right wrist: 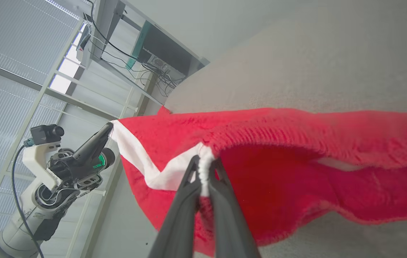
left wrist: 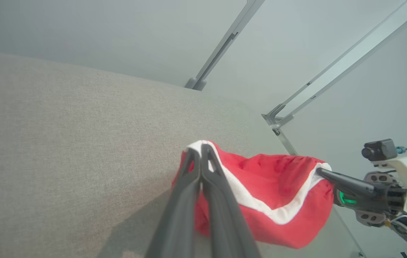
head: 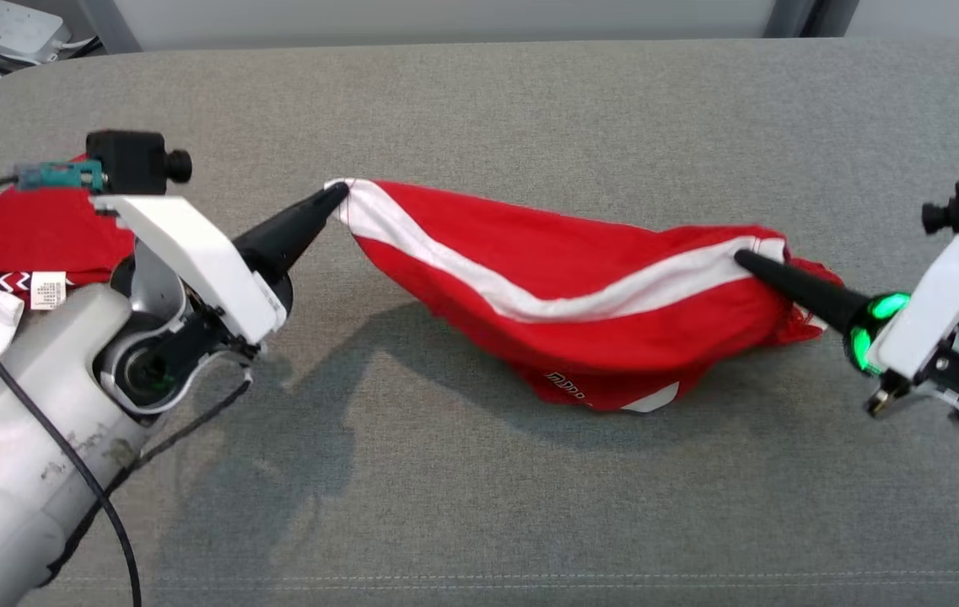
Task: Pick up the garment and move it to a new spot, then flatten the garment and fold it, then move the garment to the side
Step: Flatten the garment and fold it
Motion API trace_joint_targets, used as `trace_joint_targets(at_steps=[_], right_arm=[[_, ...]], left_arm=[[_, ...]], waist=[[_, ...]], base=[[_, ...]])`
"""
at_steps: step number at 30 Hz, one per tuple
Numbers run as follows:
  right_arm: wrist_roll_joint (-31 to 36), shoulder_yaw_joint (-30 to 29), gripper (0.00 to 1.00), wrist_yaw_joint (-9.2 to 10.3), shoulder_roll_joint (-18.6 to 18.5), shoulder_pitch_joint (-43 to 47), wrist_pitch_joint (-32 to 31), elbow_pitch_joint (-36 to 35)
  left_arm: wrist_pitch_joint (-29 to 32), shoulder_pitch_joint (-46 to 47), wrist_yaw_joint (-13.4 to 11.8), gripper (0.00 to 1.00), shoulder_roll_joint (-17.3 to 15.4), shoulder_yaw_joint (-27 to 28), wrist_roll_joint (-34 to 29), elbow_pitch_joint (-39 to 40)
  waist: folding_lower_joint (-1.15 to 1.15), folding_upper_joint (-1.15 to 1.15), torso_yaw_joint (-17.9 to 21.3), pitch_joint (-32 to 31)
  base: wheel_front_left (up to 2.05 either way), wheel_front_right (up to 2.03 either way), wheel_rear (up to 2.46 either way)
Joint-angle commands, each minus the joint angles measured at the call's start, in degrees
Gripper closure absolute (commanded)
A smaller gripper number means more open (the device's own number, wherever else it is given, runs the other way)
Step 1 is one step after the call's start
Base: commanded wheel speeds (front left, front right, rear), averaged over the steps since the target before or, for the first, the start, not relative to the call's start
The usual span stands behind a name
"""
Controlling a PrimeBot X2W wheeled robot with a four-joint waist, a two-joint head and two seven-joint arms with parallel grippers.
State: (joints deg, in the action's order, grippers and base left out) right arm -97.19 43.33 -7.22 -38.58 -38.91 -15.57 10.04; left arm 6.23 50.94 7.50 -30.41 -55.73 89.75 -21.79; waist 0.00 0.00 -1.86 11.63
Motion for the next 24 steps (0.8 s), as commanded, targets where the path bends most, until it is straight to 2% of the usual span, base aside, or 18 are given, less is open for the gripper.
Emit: trace_joint_targets(at_steps=[1, 4, 7, 9, 12, 15, 18, 20, 24], right_arm=[[-0.3, -0.8, 1.00, -0.26, -0.8, -2.5, -0.8, 0.6], [1.3, -2.1, 1.00, -0.26, 1.8, -10.2, -0.7, 5.2], [4.1, -4.6, 1.00, -0.26, 5.1, -17.8, 3.5, 9.1], [5.1, -5.6, 1.00, -0.26, 6.8, -21.3, 5.3, 10.8], [4.9, -6.6, 1.00, -0.26, 7.6, -23.5, 5.3, 12.9], [3.2, -7.1, 1.00, -0.26, 6.2, -22.8, 2.7, 14.1], [-3.0, -7.8, 1.00, -0.26, 5.0, -18.8, -3.9, 14.0], [-5.4, -6.2, 1.00, -0.26, 3.3, -14.9, -9.4, 13.6], [-5.7, -3.2, 1.00, -0.26, 0.6, -9.1, -13.6, 12.0]], left_arm=[[0.8, 4.2, 0.0, 1.00, -2.1, 2.7, 0.3, 0.0], [-0.1, 9.3, 0.0, 1.00, -1.5, 4.6, -0.8, -3.4], [-5.4, 14.5, 0.0, 1.00, -0.8, 7.4, -3.2, -6.0], [-8.4, 16.8, 0.0, 1.00, -0.5, 8.8, -4.0, -6.7], [-8.8, 17.7, 0.0, 1.00, -1.0, 9.7, -3.0, -6.3], [-4.4, 15.5, 0.0, 1.00, -2.6, 8.9, -0.4, -5.5], [3.0, 10.8, 0.0, 1.00, -5.1, 6.5, 2.9, -3.6], [7.3, 6.8, 0.0, 1.00, -6.9, 5.0, 5.1, -2.0], [11.7, 0.8, 0.0, 1.00, -9.3, 2.6, 7.0, 0.9]], waist=[[0.00, 0.00, -0.3, 0.2], [0.00, 0.00, -0.6, 0.5], [0.00, 0.00, -0.7, 0.2], [0.00, 0.00, -0.8, -0.3], [0.00, 0.00, -1.1, -1.4], [0.00, 0.00, -1.8, -2.1], [0.00, 0.00, -2.1, -2.7], [0.00, 0.00, -2.2, -3.1], [0.00, 0.00, -2.1, -3.7]], base=[[0.00, 0.00, 0.00], [0.00, 0.00, 0.00], [0.00, 0.00, 0.00], [0.00, 0.00, 0.00], [0.00, 0.00, 0.00], [0.00, 0.00, 0.00], [0.00, 0.00, 0.00], [0.00, 0.00, 0.00], [0.00, 0.00, 0.00]])
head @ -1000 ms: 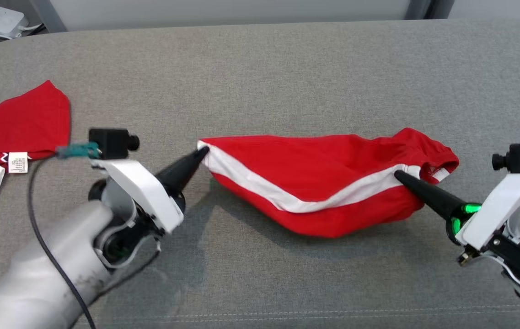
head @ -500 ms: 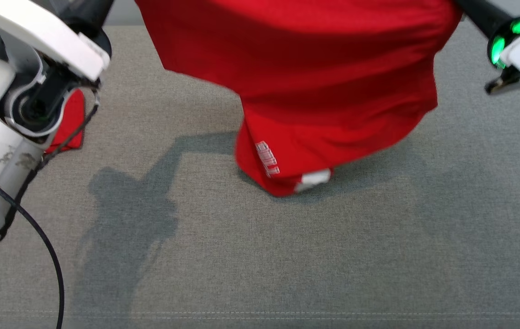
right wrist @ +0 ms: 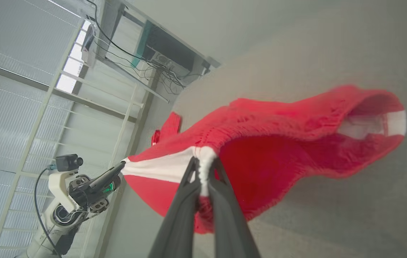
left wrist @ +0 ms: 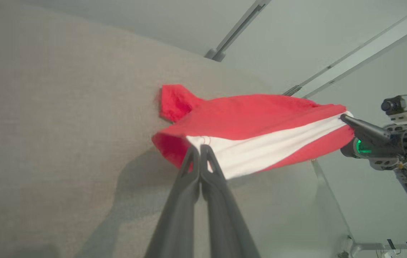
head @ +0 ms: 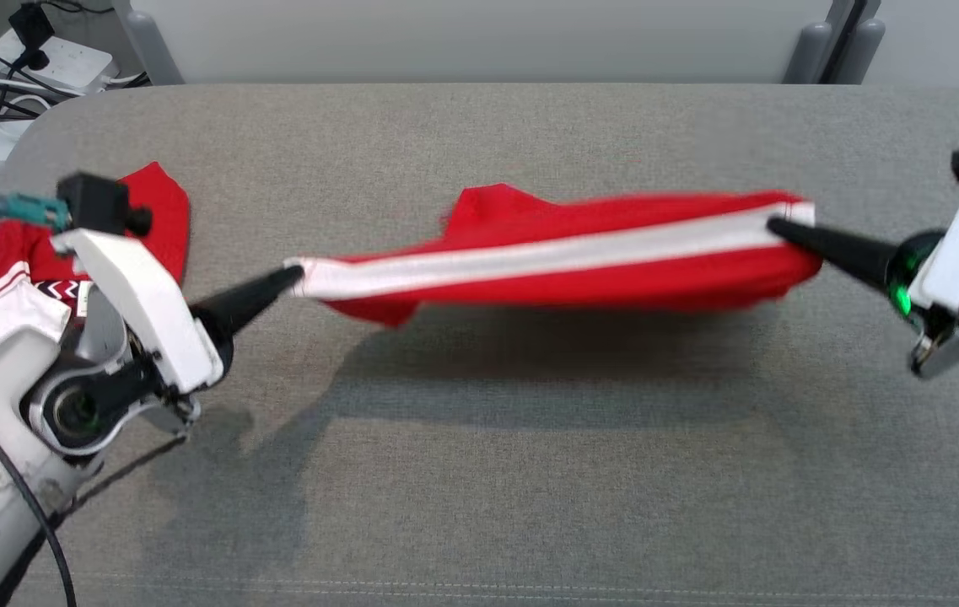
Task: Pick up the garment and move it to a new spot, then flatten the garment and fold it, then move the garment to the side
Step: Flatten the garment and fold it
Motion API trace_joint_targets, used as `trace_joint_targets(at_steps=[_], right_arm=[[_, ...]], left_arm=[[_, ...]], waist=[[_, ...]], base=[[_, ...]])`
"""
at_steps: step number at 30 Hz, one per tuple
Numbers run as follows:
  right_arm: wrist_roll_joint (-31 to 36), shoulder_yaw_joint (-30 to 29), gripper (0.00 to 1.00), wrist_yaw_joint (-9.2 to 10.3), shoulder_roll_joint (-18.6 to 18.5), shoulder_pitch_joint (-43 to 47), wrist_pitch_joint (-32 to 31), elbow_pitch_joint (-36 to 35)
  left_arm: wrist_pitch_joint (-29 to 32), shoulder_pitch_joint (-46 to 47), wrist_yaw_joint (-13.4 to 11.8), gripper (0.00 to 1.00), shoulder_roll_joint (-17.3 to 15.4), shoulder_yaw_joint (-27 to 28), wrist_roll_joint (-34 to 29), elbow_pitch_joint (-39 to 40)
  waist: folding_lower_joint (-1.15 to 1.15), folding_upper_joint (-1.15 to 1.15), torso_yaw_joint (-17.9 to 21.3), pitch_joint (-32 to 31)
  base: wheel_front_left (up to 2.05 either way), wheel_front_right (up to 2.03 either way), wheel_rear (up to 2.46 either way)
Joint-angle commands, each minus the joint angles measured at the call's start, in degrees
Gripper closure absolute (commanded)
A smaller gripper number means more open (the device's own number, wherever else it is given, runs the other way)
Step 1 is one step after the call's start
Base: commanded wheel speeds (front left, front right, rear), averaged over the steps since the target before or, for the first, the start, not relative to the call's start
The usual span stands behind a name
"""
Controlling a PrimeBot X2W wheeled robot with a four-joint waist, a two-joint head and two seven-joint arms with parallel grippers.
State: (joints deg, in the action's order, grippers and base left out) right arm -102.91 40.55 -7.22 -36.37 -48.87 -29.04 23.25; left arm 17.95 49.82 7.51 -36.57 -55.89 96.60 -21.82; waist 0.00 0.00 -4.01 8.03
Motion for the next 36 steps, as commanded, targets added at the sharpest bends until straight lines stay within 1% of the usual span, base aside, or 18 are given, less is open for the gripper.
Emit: trace_joint_targets(at_steps=[1, 4, 7, 12, 14, 17, 21, 24, 27, 29, 31, 33, 34, 35, 36], right_arm=[[0.8, 0.5, 1.00, -0.26, -2.3, 2.5, -0.2, -2.3], [2.3, 2.4, 1.00, -0.26, -2.5, 7.7, 0.9, -6.2], [3.9, 4.4, 1.00, -0.26, -1.8, 12.5, 2.6, -10.4], [5.2, 6.9, 1.00, -0.26, -0.6, 19.5, 5.4, -14.9], [6.0, 7.7, 1.00, -0.26, -0.5, 21.7, 6.5, -15.5], [6.6, 8.7, 1.00, -0.26, -0.5, 24.6, 7.9, -16.5], [8.2, 10.2, 1.00, -0.26, -0.8, 27.6, 9.7, -18.2], [8.8, 12.4, 1.00, -0.26, -1.1, 29.5, 8.8, -19.4], [9.0, 15.1, 1.00, -0.26, -2.0, 28.8, 4.6, -19.2], [8.9, 16.3, 1.00, -0.26, -2.6, 26.3, 0.6, -17.6], [8.0, 16.8, 1.00, -0.26, -2.7, 21.9, -4.1, -14.6], [6.9, 16.8, 1.00, -0.26, -1.7, 15.7, -8.6, -9.9], [6.3, 16.1, 1.00, -0.26, -0.7, 11.9, -10.0, -7.0], [5.9, 15.1, 1.00, -0.26, 0.7, 7.6, -10.4, -3.7], [5.5, 11.6, 1.00, -0.26, 4.4, -2.4, -7.7, 3.4]], left_arm=[[0.4, 0.3, 0.0, 1.00, -3.6, 2.2, 0.4, 2.0], [-2.1, -4.8, 0.0, 1.00, -3.4, 2.4, 1.7, 5.3], [-6.1, -9.7, 0.0, 1.00, -2.6, 2.3, 1.6, 7.7], [-11.1, -17.0, 0.0, 1.00, -0.9, 0.4, -0.2, 7.9], [-12.3, -19.2, 0.0, 1.00, -0.1, -0.3, -0.4, 7.7], [-13.5, -21.8, -0.1, 1.00, 0.0, -1.5, -1.3, 7.6], [-12.7, -24.2, -1.9, 1.00, -0.5, -4.5, -3.6, 9.0], [-8.1, -24.7, -3.8, 1.00, -1.0, -8.9, -6.2, 10.5], [-1.5, -22.1, -5.5, 1.00, -1.2, -12.5, -8.5, 10.7], [4.7, -19.1, -6.1, 1.00, -0.7, -13.5, -7.7, 10.4], [12.9, -15.1, -6.1, 1.00, -0.2, -14.0, -5.3, 10.0], [19.7, -9.6, -7.8, 1.00, 0.5, -12.9, -2.4, 8.3], [21.2, -6.3, -8.4, 1.00, 1.1, -11.4, -1.6, 7.2], [21.4, -3.0, -9.4, 1.00, 2.2, -9.0, -0.3, 5.5], [17.9, 4.3, -10.1, 1.00, 4.8, -3.7, -0.1, 1.8]], waist=[[0.00, 0.00, 0.1, -0.2], [0.00, 0.00, 0.5, -1.1], [0.00, 0.00, 1.2, -2.5], [0.00, 0.00, 2.0, -6.1], [0.00, 0.00, 2.3, -7.8], [0.00, 0.00, 2.7, -9.5], [0.00, 0.00, 3.2, -10.1], [0.00, 0.00, 3.2, -9.3], [0.00, 0.00, 3.1, -6.8], [0.00, 0.00, 2.9, -3.9], [0.00, 0.00, 2.8, -0.1], [0.00, 0.00, 2.8, 4.1], [0.00, 0.00, 2.8, 6.2], [0.00, 0.00, 2.8, 8.3], [0.00, 0.00, 3.0, 12.3]], base=[[0.00, 0.00, 0.00], [0.00, 0.00, 0.00], [0.00, 0.00, 0.00], [0.00, 0.00, 0.00], [0.00, 0.00, 0.00], [0.00, 0.00, 0.00], [0.00, 0.00, 0.00], [0.00, 0.00, 0.00], [0.00, 0.00, 0.00], [0.00, 0.00, 0.00], [0.00, 0.00, 0.00], [0.00, 0.00, 0.00], [0.00, 0.00, 0.00], [0.00, 0.00, 0.00], [0.00, 0.00, 0.00]])
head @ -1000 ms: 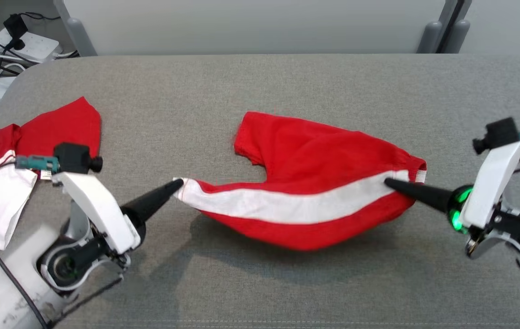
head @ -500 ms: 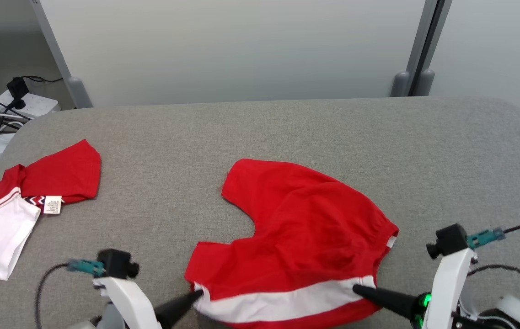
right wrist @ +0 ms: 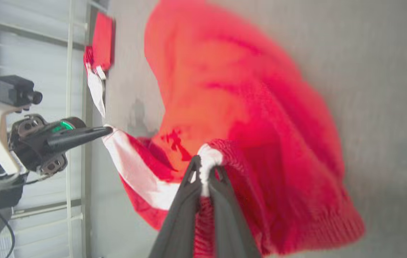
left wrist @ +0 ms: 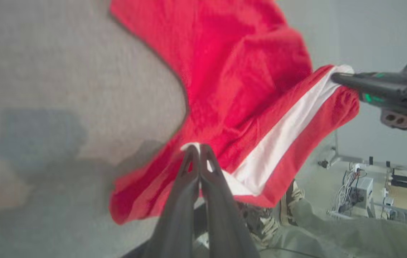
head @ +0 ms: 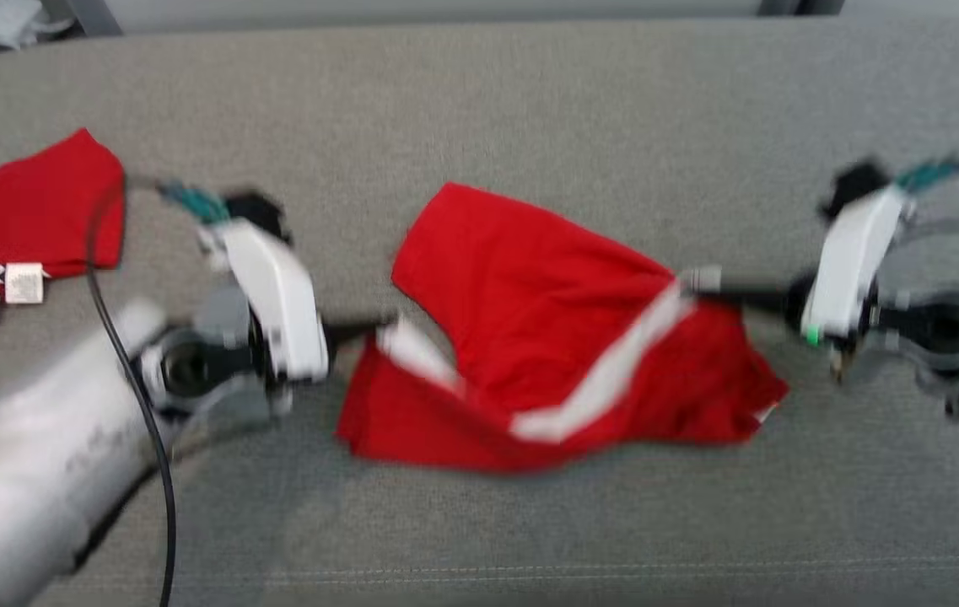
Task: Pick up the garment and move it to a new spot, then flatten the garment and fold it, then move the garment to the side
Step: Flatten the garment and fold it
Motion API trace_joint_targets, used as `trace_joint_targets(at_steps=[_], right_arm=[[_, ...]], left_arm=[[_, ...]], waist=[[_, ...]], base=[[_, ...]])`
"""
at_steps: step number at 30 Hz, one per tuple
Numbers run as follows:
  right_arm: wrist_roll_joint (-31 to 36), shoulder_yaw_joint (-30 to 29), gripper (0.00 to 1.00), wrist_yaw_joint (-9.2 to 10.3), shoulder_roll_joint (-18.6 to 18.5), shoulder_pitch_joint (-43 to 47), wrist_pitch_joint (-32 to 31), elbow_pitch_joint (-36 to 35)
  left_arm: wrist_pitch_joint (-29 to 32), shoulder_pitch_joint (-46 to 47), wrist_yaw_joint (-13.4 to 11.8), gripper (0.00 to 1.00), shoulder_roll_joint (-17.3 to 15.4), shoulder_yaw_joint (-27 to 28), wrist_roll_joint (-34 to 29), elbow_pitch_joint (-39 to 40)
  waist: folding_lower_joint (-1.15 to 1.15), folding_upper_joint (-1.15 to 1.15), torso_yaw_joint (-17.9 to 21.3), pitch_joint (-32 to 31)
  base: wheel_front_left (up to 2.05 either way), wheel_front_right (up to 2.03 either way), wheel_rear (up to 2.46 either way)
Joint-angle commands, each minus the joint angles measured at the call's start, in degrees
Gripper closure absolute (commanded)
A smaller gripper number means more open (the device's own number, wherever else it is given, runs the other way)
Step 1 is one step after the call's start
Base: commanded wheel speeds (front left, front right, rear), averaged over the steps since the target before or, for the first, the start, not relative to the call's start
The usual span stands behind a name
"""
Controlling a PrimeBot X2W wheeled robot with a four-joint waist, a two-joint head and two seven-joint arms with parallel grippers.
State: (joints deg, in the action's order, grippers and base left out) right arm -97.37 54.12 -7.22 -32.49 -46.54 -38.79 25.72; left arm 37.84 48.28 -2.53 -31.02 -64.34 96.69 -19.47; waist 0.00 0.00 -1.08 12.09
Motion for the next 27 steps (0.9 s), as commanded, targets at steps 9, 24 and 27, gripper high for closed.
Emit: trace_joint_targets(at_steps=[9, 24, 27], right_arm=[[9.1, -14.6, 1.00, -0.26, 11.6, -32.6, 32.6, 13.9], [4.7, -12.4, 1.00, -0.26, 8.0, -22.7, 21.5, 9.6], [2.9, -11.5, 1.00, -0.26, 5.0, -15.5, 17.8, 5.2]], left_arm=[[-44.4, 31.0, 9.1, 1.00, 5.3, 16.7, -23.3, -14.1], [-49.3, 21.6, 10.0, 1.00, 4.7, 11.2, -18.2, -17.1], [-50.5, 15.9, 10.0, 1.00, 2.8, 8.8, -16.5, -14.5]], waist=[[0.00, 0.00, 1.0, 14.9], [0.00, 0.00, 2.8, 23.2], [0.00, 0.00, 2.7, 20.9]], base=[[0.00, 0.00, 0.00], [0.00, 0.00, 0.00], [0.00, 0.00, 0.00]])
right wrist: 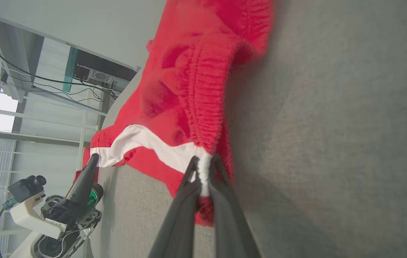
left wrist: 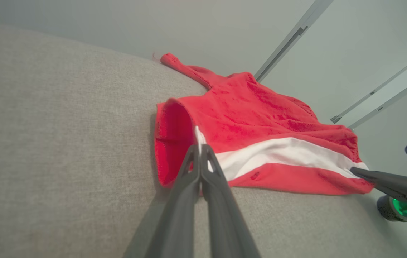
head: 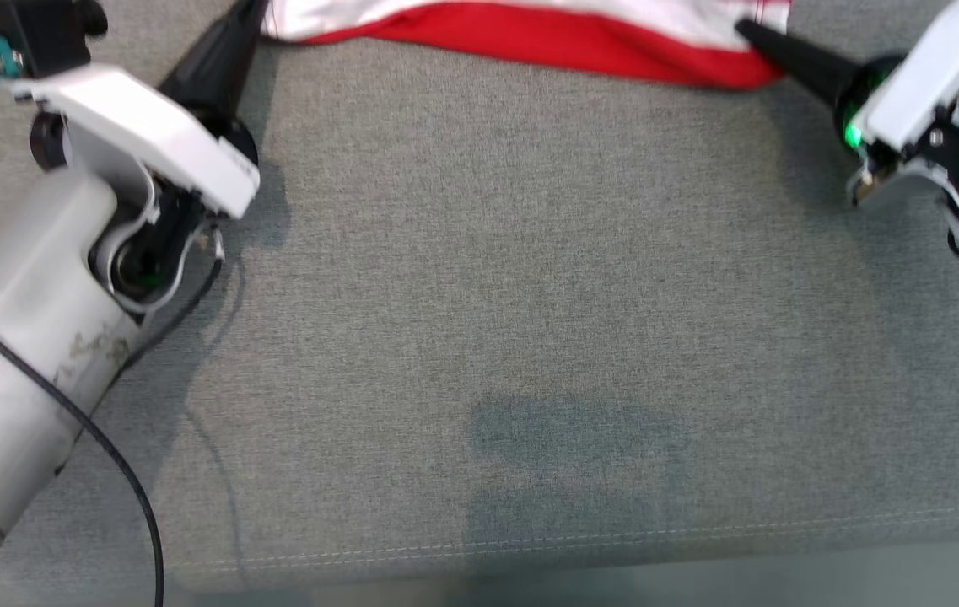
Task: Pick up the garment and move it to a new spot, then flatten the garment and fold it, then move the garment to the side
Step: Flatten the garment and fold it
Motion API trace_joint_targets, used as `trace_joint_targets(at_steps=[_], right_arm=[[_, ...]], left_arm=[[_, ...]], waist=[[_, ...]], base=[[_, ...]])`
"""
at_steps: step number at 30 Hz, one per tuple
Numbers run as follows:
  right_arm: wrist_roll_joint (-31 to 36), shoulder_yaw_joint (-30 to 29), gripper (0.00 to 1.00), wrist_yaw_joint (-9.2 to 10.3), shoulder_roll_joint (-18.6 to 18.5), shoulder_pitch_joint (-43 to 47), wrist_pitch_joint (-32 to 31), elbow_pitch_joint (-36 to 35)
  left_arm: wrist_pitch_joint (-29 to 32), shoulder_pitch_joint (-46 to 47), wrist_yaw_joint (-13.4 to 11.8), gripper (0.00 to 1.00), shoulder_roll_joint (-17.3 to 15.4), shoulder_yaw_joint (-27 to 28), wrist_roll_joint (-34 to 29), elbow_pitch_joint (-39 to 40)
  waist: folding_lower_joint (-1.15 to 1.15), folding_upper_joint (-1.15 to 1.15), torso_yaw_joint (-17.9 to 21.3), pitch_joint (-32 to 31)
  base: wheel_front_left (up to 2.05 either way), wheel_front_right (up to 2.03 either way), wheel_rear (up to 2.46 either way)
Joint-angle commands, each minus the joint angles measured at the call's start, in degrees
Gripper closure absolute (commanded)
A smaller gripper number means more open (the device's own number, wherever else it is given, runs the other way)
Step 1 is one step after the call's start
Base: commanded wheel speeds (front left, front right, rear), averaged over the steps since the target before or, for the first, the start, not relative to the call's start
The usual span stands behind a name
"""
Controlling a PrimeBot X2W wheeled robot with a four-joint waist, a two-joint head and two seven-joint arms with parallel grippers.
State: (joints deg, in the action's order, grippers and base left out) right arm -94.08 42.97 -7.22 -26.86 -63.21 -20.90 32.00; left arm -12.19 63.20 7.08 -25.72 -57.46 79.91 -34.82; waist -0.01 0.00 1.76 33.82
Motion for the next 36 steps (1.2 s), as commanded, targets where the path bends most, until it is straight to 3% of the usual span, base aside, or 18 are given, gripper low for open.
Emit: trace_joint_targets(at_steps=[1, 9, 16, 28, 36], right_arm=[[-0.6, -0.3, 1.00, -0.26, -1.5, 2.8, -0.4, -2.1], [-0.2, -0.1, 1.00, -0.26, -5.4, 14.8, 1.1, -10.2], [0.9, 0.5, 1.00, -0.26, -7.1, 23.3, 4.2, -11.2], [0.9, -0.4, 1.00, -0.26, -6.9, 32.3, 9.0, -11.4], [0.7, 0.0, 1.00, -0.26, -6.3, 36.7, 8.9, -12.9]], left_arm=[[-0.7, -0.3, 0.4, 1.00, -2.9, 1.2, 0.5, 1.6], [-2.3, -9.8, 0.4, 1.00, -4.7, -0.8, 4.4, 6.4], [-2.7, -18.3, 0.4, 1.00, -5.3, -0.5, 5.2, 7.9], [-2.8, -28.0, 0.4, 1.00, -2.4, 3.8, 1.8, 7.5], [-2.8, -33.0, 0.4, 1.00, -0.8, 3.6, 0.8, 6.4]], waist=[[0.00, 0.00, -0.3, -1.6], [0.00, 0.00, -1.5, -9.0], [0.00, 0.00, -2.5, -15.4], [0.00, 0.00, -4.4, -20.8], [0.00, 0.00, -4.2, -24.0]], base=[[0.00, 0.00, 0.00], [0.00, 0.00, 0.00], [0.00, 0.00, 0.00], [0.00, 0.00, 0.00], [0.00, 0.00, 0.00]])
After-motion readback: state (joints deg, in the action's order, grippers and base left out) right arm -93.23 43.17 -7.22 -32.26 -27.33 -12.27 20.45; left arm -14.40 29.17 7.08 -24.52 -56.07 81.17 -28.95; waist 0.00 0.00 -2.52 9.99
